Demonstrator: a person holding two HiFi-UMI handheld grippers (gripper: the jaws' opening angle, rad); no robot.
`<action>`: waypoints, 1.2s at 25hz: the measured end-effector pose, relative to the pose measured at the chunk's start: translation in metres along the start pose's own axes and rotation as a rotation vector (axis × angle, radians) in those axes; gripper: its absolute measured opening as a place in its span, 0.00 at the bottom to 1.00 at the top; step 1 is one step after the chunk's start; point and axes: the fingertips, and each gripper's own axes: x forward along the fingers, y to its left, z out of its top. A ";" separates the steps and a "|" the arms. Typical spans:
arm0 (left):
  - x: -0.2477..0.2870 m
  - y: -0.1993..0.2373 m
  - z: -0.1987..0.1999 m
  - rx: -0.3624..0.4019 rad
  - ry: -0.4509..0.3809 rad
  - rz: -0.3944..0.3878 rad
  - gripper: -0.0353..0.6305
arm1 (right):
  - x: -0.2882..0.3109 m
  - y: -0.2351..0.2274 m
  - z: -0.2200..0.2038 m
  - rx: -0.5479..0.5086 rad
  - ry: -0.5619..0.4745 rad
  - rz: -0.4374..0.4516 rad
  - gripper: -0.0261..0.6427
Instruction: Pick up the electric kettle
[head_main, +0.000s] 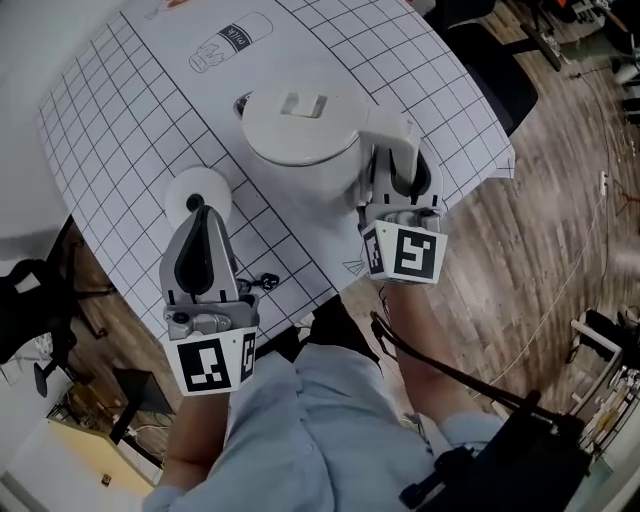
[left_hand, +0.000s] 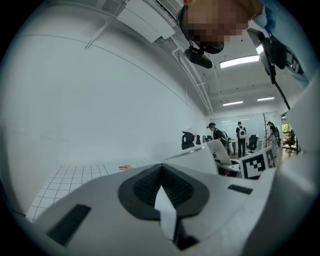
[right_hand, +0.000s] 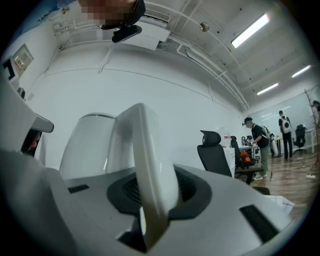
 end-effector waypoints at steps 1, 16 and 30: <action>0.001 -0.001 -0.002 0.000 0.003 -0.002 0.05 | -0.001 -0.001 -0.001 0.007 -0.005 0.004 0.16; -0.006 -0.028 -0.004 0.035 0.019 -0.044 0.05 | -0.053 -0.008 -0.037 0.114 -0.009 -0.017 0.14; -0.034 -0.033 -0.004 0.054 0.017 -0.045 0.05 | -0.076 -0.008 -0.055 0.133 0.009 -0.110 0.21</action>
